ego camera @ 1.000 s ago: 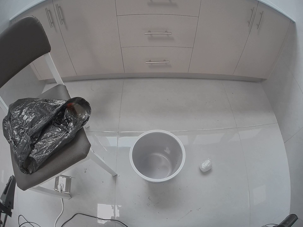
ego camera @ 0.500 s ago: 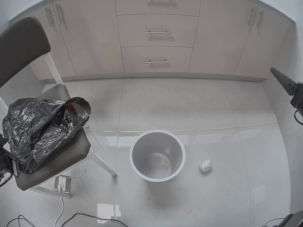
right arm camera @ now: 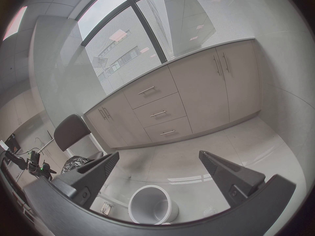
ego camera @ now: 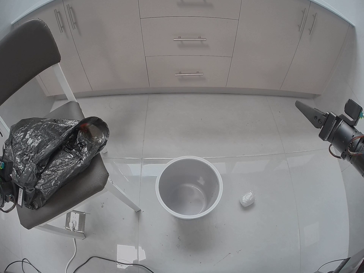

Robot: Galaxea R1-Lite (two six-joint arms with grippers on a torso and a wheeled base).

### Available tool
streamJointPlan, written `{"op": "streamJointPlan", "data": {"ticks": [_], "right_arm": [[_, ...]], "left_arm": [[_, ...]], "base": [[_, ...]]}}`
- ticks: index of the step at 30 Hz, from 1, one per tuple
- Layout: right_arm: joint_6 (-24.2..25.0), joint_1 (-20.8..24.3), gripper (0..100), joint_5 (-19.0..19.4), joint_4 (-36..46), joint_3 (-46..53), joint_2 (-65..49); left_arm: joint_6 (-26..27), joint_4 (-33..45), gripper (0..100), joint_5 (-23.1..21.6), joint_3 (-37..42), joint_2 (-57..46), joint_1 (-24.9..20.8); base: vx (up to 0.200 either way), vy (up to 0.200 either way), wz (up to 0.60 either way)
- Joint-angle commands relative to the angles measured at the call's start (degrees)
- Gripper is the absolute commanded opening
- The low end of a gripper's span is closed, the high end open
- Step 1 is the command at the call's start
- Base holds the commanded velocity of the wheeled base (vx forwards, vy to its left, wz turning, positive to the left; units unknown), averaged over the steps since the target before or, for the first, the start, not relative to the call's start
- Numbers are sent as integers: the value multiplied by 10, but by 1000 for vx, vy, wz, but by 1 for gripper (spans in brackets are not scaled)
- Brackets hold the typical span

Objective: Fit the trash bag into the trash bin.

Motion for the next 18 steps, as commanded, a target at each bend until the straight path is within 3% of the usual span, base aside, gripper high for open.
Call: {"op": "streamJointPlan", "data": {"ticks": [1, 18], "right_arm": [[0, 0, 100, 0, 0, 1, 0], [6, 1, 100, 1, -1, 1, 1]], "left_arm": [[1, 1, 100, 1, 9, 24, 10], [1, -107, 100, 5, 14, 158, 69]], "base": [[0, 0, 0], [0, 0, 0]]}}
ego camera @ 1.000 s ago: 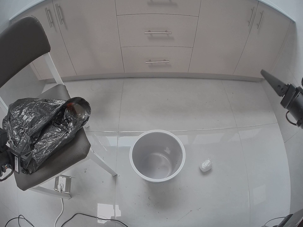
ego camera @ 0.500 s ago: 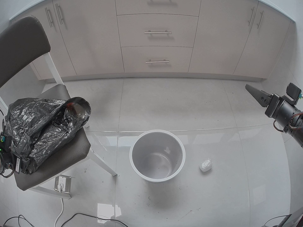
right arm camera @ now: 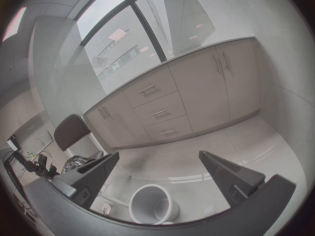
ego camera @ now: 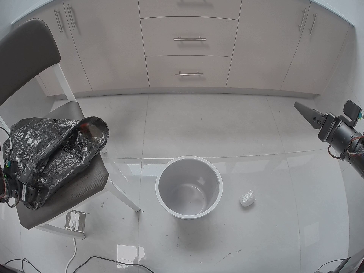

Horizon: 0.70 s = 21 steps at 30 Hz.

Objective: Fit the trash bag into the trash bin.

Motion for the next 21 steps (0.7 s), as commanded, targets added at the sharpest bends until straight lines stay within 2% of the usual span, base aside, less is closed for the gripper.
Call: {"op": "streamJointPlan", "data": {"ticks": [1, 10, 11, 19, 21], "right_arm": [[3, 0, 100, 0, 0, 0, -3], [9, 0, 100, 1, -1, 0, -3], [9, 0, 100, 1, -1, 0, -3], [9, 0, 100, 1, -1, 4, -4], [9, 0, 100, 0, -1, 5, -5]], "left_arm": [[0, -19, 100, 1, 3, 47, 22], [-7, -84, 100, 0, 15, 50, 26], [-8, -88, 0, 0, 18, 49, 26], [-32, -123, 0, -12, 32, 39, 21], [-51, -135, 0, -49, 33, 25, 21]], "base": [[0, 0, 0], [0, 0, 0], [0, 0, 0], [0, 0, 0], [0, 0, 0]]}}
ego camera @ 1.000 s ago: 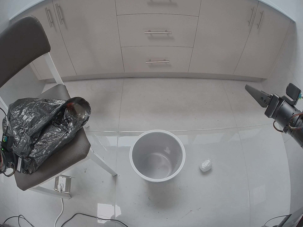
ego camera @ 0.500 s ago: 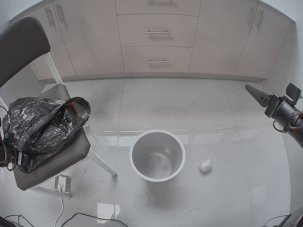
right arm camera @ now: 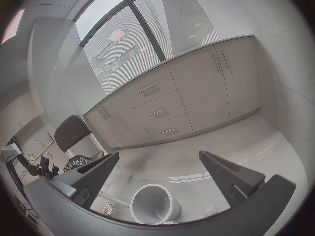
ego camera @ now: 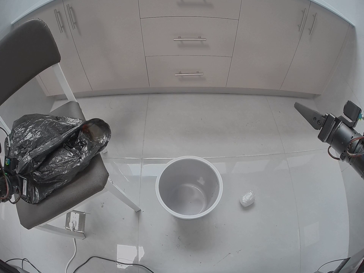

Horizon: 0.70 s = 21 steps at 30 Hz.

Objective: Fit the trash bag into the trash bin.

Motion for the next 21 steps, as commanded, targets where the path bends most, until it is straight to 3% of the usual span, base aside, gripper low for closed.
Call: {"op": "streamJointPlan", "data": {"ticks": [1, 10, 12, 13, 15, 16, 18, 20, 21], "right_arm": [[-2, 0, 100, 0, 0, 3, -4], [1, 8, 100, 0, 0, 15, -3], [2, 10, 100, 1, 0, 18, 1], [2, 10, 100, 1, 0, 18, 1], [13, 28, 100, 2, 0, 18, 7], [15, 31, 100, 2, 0, 18, 8], [39, 43, 100, 3, 1, 16, 14], [52, 45, 100, 5, 2, 16, 22], [53, 46, 100, 5, 2, 16, 23]], "left_arm": [[-28, -12, 0, -57, 3, -25, 1], [-180, -14, 0, -328, -13, -33, 1], [-230, -13, 0, -416, -20, -34, -4], [-230, -13, 0, -416, -20, -34, -4], [-310, -11, 0, -519, -39, -35, -31], [-318, -11, 0, -526, -40, -35, -37], [-405, -14, 0, -566, -63, -35, -90], [-478, -15, 0, -571, -88, -35, -139], [-482, -15, 0, -571, -90, -35, -141]], "base": [[0, 0, 0], [0, 0, 0], [0, 0, 0], [0, 0, 0], [0, 0, 0], [0, 0, 0], [0, 0, 0], [0, 0, 0], [0, 0, 0]]}}
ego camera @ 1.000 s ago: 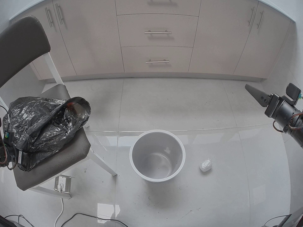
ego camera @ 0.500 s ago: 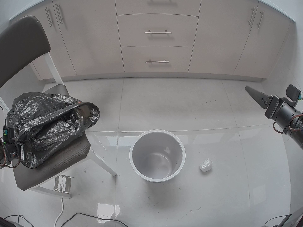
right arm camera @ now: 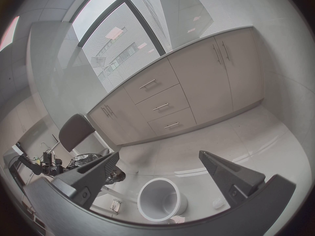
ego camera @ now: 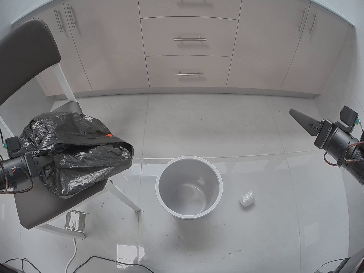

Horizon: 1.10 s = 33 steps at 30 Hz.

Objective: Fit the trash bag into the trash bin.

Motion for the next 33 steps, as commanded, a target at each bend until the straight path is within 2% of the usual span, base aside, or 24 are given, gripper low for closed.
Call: {"op": "streamJointPlan", "data": {"ticks": [1, 3, 4, 5, 9, 11, 16, 28, 31, 33], "right_arm": [[38, 25, 100, 10, 0, 2, 26], [45, 25, 100, 21, 0, 3, 33], [46, 25, 100, 24, 0, 3, 34], [53, 25, 100, 35, 0, 4, 35], [68, 28, 100, 50, 1, 4, 34], [71, 33, 100, 60, 5, 4, 34], [78, 54, 100, 64, 6, 4, 42], [77, 71, 100, 65, 0, 17, 73], [76, 90, 100, 65, 0, 26, 77], [71, 123, 100, 64, 0, 39, 84]], "left_arm": [[-177, -3, 0, -57, -78, -5, -138], [-245, -12, 0, -59, -102, -5, -184], [-253, -14, 0, -59, -105, -5, -191], [-301, -38, 0, -58, -117, -6, -230], [-384, -128, 0, -58, -119, -15, -288], [-408, -167, 0, -62, -115, -18, -312], [-416, -215, 0, -68, -92, -20, -357], [-427, -217, 0, -68, -87, -48, -433], [-427, -217, 0, -68, -88, -53, -444], [-427, -217, 0, -68, -91, -53, -446]], "base": [[0, 0, 0], [0, 0, 0], [0, 0, 0], [0, 0, 0], [0, 0, 0], [0, 0, 0], [0, 0, 0], [0, 0, 0], [0, 0, 0], [0, 0, 0]]}}
